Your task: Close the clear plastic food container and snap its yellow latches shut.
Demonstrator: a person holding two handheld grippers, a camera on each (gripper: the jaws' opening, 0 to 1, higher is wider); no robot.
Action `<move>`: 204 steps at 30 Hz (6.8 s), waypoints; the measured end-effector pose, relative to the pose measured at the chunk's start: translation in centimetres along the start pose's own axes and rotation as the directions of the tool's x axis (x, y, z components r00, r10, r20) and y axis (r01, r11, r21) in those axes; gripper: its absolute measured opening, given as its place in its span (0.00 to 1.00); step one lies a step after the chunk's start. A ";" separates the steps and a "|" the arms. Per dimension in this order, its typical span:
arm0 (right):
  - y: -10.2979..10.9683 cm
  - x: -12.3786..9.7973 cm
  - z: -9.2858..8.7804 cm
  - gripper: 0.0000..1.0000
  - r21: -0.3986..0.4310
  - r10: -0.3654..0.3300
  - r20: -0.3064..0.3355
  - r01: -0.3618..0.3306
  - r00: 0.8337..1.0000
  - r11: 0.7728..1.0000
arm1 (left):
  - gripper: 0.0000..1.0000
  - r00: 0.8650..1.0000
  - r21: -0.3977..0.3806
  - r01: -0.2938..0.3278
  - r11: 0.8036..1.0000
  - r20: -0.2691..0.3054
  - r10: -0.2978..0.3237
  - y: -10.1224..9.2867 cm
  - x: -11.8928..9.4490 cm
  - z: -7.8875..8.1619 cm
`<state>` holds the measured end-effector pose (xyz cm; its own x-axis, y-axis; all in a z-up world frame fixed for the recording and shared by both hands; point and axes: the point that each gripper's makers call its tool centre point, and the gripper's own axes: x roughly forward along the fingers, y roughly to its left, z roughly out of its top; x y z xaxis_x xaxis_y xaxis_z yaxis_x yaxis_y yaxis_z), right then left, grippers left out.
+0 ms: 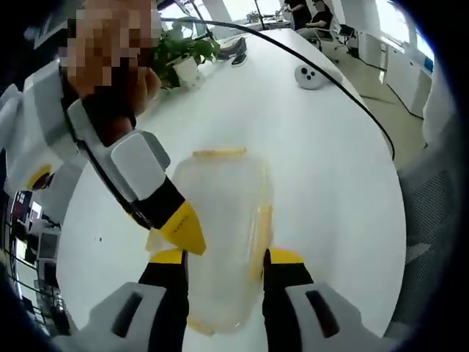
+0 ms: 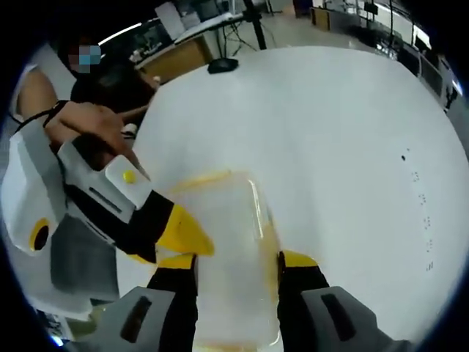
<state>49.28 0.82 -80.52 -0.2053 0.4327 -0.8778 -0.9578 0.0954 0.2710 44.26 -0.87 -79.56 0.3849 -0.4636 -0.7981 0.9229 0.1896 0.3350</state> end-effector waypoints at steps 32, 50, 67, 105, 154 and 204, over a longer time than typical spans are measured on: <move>0.7 -1.3 0.3 0.48 -0.084 -0.091 0.054 0.096 0.994 0.992 | 0.51 0.997 0.020 0.075 0.997 0.005 -0.075 -1.3 -1.1 0.5; 1.5 -2.9 0.0 0.60 -0.126 -0.145 0.062 0.151 0.988 0.980 | 0.57 0.996 -0.003 0.088 0.996 0.011 -0.088 -0.6 -1.7 -0.1; 2.4 -3.4 -1.7 0.67 -0.159 -0.182 0.039 0.186 0.983 0.970 | 0.73 0.993 -0.015 0.115 0.993 -0.017 -0.116 0.2 -1.7 -1.6; 2.8 -1.6 -6.2 0.83 -0.182 -0.258 -0.005 0.253 0.966 0.950 | 0.83 0.983 0.040 0.152 0.988 -0.113 -0.147 2.0 1.2 -3.4; 2.9 -0.5 -6.5 0.78 -0.156 -0.301 -0.013 0.295 0.954 0.943 | 0.88 0.968 0.093 0.205 0.974 -0.169 -0.187 1.3 2.3 -4.6; 6.6 4.3 0.8 0.79 -0.144 -0.307 -0.052 0.297 0.950 0.944 | 0.89 0.969 0.093 0.206 0.974 -0.161 -0.189 0.1 -2.9 -12.2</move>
<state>42.22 4.00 -82.23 0.0880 0.3350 -0.9381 -0.9941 0.0894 -0.0614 43.27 11.08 -83.31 0.1990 -0.3460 -0.9169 0.9779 0.0093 0.2087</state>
